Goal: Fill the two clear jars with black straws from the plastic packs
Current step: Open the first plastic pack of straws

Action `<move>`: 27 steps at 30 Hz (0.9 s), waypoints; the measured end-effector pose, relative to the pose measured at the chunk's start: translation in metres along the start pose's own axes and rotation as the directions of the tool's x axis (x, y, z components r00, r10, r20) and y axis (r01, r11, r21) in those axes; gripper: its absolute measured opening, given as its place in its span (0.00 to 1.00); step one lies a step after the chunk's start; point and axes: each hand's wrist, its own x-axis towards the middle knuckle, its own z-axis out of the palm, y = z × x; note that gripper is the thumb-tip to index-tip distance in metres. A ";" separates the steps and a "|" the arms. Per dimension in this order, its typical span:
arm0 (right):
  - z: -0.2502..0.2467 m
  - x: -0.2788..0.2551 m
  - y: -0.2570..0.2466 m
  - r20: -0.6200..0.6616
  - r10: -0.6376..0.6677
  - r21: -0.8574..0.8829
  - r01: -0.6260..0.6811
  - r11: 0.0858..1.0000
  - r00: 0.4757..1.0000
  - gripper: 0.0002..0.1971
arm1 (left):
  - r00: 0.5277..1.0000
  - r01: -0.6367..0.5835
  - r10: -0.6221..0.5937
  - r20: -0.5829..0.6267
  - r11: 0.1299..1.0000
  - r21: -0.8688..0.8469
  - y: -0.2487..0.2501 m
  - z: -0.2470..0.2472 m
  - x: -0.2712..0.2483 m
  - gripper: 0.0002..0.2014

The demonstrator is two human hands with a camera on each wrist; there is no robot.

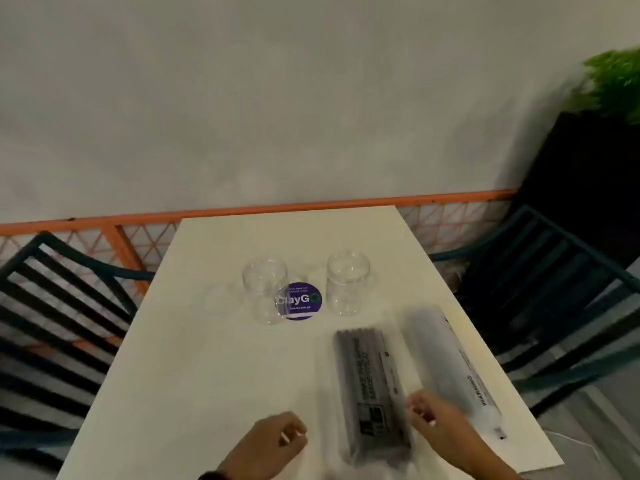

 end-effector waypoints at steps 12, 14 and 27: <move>-0.014 0.065 -0.016 0.057 0.259 0.163 -0.265 0.951 0.964 0.28 | 0.970 0.240 -0.242 0.006 0.960 -0.142 0.055 0.066 0.110 0.34; -0.016 0.070 -0.025 0.091 0.281 0.049 -0.286 0.957 0.956 0.24 | 0.970 0.238 -0.244 -0.014 0.954 -0.184 0.051 0.065 0.105 0.31; -0.003 0.085 -0.091 0.282 -0.328 0.004 0.341 0.940 0.902 0.35 | 0.797 0.101 -0.350 -0.492 0.880 -0.463 0.031 -0.007 0.050 0.34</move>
